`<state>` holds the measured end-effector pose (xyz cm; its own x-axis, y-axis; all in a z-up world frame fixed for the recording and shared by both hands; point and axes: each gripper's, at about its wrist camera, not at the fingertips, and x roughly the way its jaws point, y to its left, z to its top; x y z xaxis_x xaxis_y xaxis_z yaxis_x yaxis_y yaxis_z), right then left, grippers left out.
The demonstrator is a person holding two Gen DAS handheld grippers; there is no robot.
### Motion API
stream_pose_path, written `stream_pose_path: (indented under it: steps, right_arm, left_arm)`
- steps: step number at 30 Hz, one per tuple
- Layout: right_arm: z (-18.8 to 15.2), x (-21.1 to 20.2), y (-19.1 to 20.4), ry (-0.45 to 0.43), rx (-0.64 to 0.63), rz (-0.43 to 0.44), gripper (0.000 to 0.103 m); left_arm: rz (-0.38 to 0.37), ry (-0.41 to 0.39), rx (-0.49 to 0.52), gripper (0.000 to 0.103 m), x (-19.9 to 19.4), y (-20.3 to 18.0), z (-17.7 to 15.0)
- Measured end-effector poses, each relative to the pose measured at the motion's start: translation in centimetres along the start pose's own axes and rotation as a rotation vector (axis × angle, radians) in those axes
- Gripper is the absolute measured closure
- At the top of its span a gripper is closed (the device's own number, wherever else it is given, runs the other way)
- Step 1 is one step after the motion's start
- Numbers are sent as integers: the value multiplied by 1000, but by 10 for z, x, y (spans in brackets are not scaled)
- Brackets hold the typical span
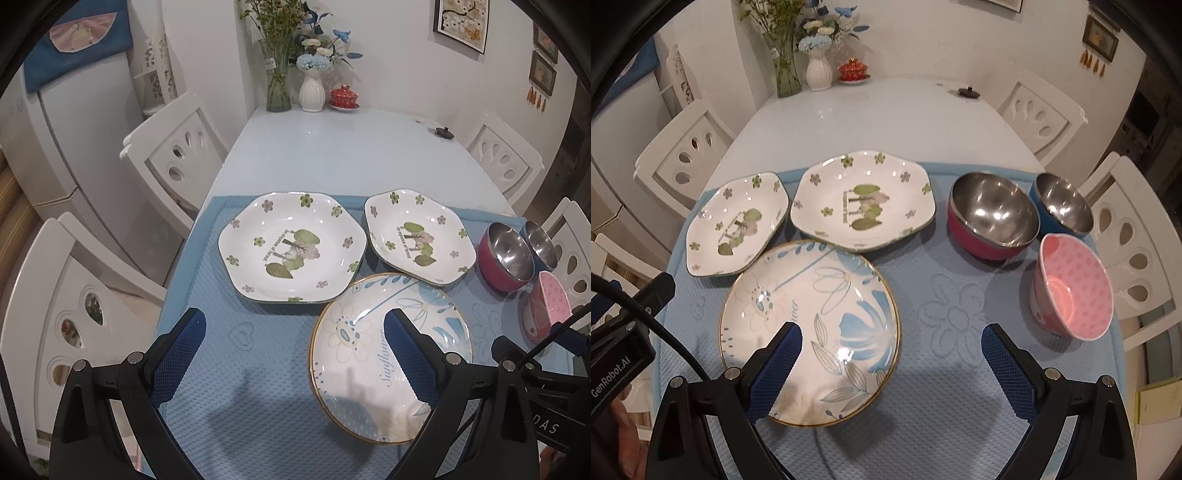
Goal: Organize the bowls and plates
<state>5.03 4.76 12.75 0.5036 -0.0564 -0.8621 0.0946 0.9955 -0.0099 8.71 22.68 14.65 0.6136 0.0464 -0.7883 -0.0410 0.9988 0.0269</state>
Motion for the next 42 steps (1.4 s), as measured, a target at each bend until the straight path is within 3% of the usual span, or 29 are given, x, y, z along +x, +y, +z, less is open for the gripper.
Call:
stream_pose_path:
  steps: [9, 18, 19, 21, 24, 28, 30, 32, 35, 42]
  right_arm:
    - [-5, -3, 6, -15, -38, -4, 6]
    - [-22, 60, -11, 61, -37, 33, 6]
    - [-21, 70, -14, 75, -25, 66, 8]
    - [-19, 83, -18, 105, 2, 125, 25]
    - [-16, 101, -20, 146, 30, 173, 36]
    - [-13, 116, -20, 159, 40, 225, 45]
    - [-12, 123, -18, 161, 32, 241, 56]
    - [-12, 127, -18, 150, 28, 237, 60]
    - [-9, 129, -19, 125, 35, 253, 66]
    - [-7, 131, -16, 113, 4, 272, 67]
  left_arm:
    - [-23, 32, -11, 6, 7, 1, -6]
    - [-45, 109, 60, 7, 65, -3, -24]
    - [-51, 113, 75, 9, 72, -5, -25]
    - [-48, 128, 100, 14, 82, -8, -27]
    - [-47, 157, 138, 18, 95, -13, -31]
    - [-95, 209, 140, 36, 112, -13, -37]
    - [-118, 224, 141, 42, 116, -12, -38]
    - [-145, 234, 141, 54, 121, -12, -40]
    - [-225, 241, 108, 62, 123, -9, -42]
    - [-258, 247, 97, 63, 121, -9, -46]
